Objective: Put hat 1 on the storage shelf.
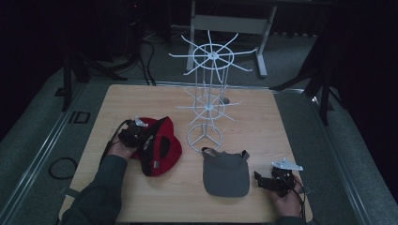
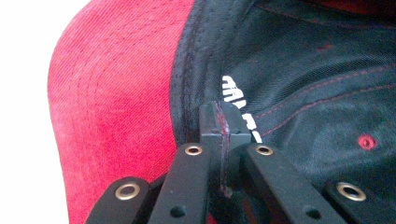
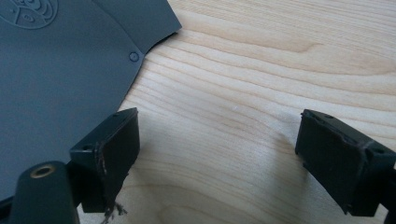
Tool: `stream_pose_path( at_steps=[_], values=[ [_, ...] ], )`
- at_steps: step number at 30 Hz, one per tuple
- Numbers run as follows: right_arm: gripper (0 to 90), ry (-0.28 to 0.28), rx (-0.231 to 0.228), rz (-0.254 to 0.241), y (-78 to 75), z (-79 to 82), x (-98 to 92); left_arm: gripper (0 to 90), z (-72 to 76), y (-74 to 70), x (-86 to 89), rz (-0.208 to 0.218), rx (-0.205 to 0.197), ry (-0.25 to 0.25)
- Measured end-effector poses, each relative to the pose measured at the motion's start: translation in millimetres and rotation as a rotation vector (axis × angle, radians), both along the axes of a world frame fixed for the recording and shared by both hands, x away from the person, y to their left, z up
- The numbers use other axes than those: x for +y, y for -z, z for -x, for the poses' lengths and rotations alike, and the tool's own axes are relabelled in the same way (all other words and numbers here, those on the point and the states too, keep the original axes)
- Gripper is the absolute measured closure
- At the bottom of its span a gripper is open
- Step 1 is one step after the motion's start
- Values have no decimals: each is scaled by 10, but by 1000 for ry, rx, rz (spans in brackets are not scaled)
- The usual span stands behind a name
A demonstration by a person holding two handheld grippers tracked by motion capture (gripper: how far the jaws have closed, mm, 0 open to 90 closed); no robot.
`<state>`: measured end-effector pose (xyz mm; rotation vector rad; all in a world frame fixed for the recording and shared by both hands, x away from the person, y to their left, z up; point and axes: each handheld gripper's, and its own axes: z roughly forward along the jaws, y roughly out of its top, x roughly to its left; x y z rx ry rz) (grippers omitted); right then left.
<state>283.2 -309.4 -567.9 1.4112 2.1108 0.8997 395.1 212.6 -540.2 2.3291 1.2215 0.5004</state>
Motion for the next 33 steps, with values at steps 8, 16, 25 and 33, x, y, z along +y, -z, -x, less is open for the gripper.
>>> stream_pose_path(
  at_steps=[8,16,25,33],
  values=[
    [137,0,0,0,0,0,0,900,-57,-60,344,25,-2,-120],
    [138,0,0,0,0,3,1,900,44,-168,616,1,-23,-166],
    [138,0,0,0,0,3,1,900,239,-54,841,-15,49,-160],
    [138,1,0,0,0,5,3,900,576,-68,705,46,66,-138]
  ],
)
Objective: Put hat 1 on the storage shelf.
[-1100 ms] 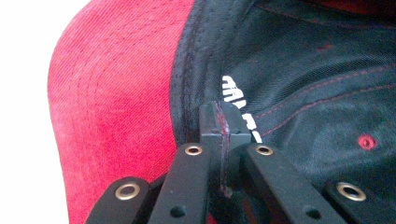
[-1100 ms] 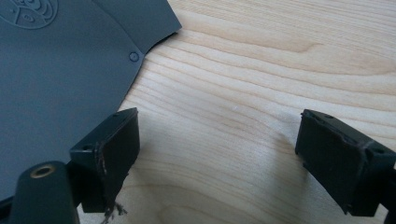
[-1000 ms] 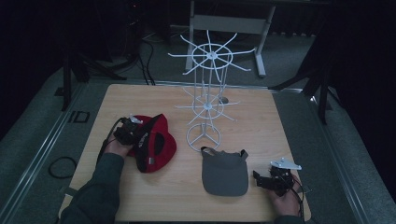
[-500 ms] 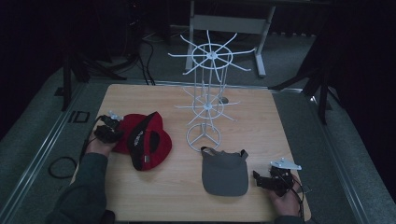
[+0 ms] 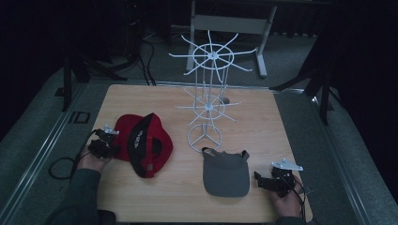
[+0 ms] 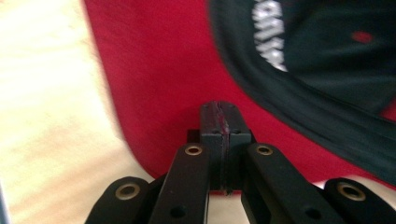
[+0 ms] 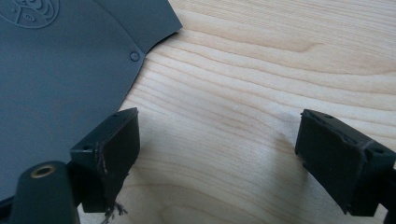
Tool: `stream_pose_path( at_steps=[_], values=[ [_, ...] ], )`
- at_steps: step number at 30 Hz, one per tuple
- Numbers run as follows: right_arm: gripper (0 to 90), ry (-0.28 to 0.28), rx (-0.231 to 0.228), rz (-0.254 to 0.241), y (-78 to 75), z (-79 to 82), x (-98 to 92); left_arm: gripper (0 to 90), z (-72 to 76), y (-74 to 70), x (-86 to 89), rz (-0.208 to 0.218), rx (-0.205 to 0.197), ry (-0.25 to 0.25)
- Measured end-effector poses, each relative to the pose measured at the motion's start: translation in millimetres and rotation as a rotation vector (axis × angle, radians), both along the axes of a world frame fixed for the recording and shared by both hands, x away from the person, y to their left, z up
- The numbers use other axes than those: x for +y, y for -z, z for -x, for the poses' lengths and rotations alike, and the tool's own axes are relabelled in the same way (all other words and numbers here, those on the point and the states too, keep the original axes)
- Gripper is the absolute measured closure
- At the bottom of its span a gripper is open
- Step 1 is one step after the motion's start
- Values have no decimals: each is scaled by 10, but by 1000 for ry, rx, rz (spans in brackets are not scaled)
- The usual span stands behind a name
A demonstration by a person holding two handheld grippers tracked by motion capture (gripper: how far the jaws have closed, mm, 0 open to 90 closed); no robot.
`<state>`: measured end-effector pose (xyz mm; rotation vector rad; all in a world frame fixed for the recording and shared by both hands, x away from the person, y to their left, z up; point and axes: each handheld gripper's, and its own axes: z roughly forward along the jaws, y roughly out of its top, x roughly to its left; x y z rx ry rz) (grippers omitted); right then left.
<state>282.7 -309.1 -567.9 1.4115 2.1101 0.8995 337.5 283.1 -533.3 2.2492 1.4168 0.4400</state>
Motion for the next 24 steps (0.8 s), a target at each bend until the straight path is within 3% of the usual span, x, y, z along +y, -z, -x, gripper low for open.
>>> stream_pose_path(
  at_steps=[4,6,10,16,24],
  values=[
    [138,0,0,0,0,1,1,900,149,31,-112,15,12,26],
    [138,0,0,0,0,1,0,900,229,42,-225,17,25,63],
    [138,1,0,0,0,1,1,900,279,38,-334,32,31,90],
    [138,1,0,0,0,2,2,900,394,49,-634,79,55,155],
    [138,1,0,0,0,3,2,900,516,32,-1040,85,84,304]
  ],
)
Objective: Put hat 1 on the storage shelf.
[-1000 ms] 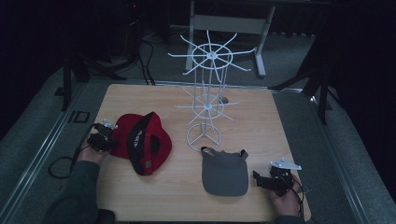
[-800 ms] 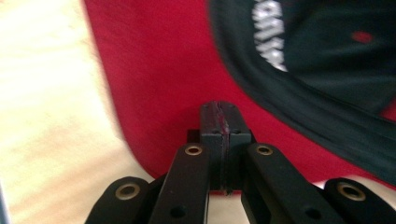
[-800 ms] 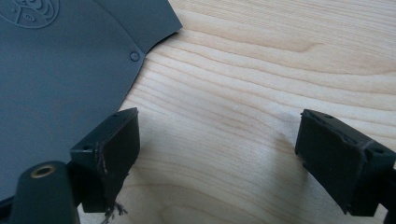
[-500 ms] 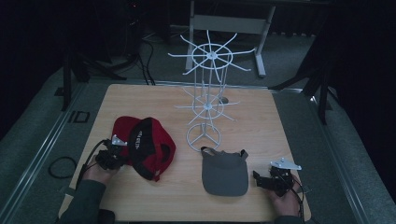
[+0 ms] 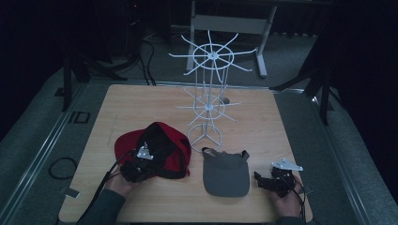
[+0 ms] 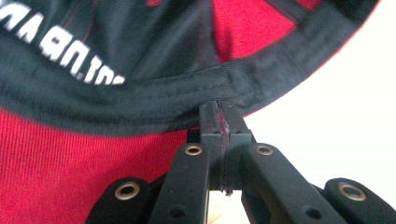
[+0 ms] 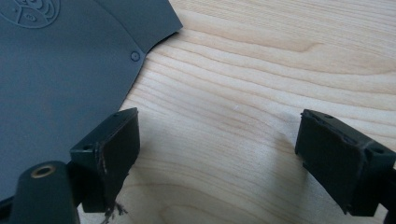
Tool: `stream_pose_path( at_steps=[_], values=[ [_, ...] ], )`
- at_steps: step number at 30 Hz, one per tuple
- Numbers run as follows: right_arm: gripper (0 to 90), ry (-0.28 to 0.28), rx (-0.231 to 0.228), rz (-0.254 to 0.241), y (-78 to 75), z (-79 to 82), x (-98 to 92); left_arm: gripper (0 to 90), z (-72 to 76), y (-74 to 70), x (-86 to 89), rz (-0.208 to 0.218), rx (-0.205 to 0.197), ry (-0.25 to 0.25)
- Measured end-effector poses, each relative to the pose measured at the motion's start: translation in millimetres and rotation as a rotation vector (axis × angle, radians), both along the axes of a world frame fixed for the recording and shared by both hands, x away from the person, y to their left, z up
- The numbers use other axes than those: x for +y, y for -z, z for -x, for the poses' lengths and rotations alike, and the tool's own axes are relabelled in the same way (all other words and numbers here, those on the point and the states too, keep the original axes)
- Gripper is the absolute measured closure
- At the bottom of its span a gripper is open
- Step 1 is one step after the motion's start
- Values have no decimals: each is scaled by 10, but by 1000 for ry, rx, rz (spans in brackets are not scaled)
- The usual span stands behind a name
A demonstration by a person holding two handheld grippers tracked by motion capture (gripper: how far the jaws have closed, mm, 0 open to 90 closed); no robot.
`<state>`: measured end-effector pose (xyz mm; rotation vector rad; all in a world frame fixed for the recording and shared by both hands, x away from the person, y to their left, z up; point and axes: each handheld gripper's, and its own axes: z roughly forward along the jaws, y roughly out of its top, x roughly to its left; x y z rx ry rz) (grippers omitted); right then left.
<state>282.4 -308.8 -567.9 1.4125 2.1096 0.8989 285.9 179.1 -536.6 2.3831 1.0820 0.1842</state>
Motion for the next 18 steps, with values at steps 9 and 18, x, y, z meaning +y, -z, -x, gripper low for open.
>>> stream_pose_path(
  at_steps=[9,18],
  values=[
    [138,0,0,0,0,0,0,900,-83,-144,14,-8,-59,5],
    [138,0,0,0,0,0,0,899,-243,-277,123,-21,-113,4]
  ],
)
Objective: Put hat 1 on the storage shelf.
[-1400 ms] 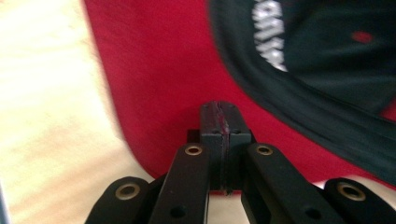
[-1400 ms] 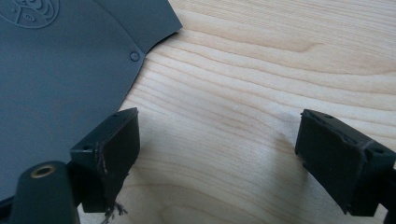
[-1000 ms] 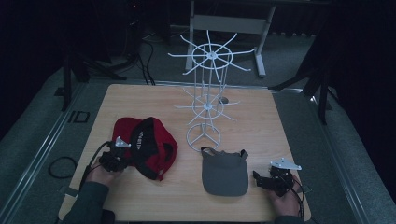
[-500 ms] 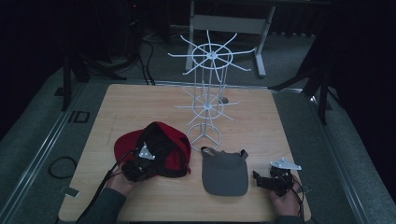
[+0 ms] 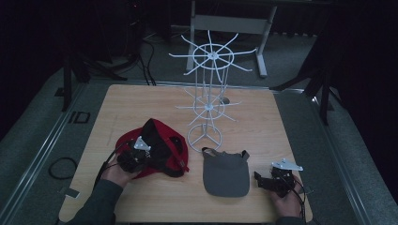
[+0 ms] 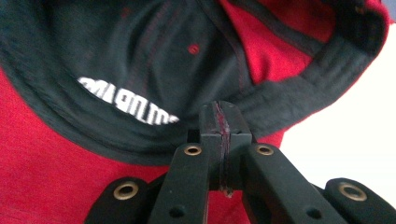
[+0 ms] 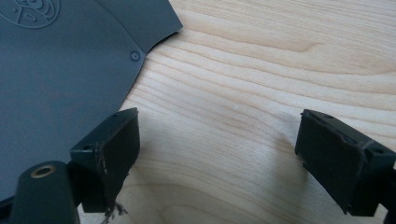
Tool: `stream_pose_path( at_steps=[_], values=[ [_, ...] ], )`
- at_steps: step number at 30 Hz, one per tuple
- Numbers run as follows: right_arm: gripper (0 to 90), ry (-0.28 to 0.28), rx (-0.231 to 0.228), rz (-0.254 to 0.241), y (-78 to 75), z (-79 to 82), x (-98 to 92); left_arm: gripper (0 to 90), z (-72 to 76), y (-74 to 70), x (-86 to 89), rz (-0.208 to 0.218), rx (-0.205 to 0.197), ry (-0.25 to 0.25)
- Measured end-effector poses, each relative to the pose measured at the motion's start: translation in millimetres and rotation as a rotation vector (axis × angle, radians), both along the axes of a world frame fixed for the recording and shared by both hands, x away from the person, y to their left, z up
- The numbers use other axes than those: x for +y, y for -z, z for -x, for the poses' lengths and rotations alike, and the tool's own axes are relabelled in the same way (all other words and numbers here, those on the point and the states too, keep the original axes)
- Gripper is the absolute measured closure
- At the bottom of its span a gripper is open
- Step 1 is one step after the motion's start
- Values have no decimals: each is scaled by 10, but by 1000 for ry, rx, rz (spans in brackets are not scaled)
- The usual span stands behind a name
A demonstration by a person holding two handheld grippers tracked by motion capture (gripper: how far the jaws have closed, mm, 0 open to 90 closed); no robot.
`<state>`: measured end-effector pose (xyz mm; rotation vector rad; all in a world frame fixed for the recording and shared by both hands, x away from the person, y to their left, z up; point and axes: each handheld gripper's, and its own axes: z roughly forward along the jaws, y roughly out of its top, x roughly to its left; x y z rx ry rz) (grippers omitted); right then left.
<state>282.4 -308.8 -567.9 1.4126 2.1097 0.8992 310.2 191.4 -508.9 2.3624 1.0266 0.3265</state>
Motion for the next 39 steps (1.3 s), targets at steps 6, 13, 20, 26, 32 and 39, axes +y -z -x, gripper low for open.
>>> stream_pose_path(
  at_steps=[6,13,20,26,32,39],
  values=[
    [138,0,0,0,0,0,0,841,-195,-185,132,-2,-80,-11],
    [138,0,0,0,0,2,1,708,-388,-399,296,0,-158,-59],
    [138,0,0,0,0,2,1,529,-589,-506,407,-7,-188,-86],
    [138,1,0,0,0,2,1,456,-771,-429,489,-11,-126,-65],
    [138,1,0,0,0,2,1,427,-866,-291,449,-10,-64,-22],
    [138,0,0,0,0,2,1,422,-981,-170,396,-8,-9,29]
  ],
)
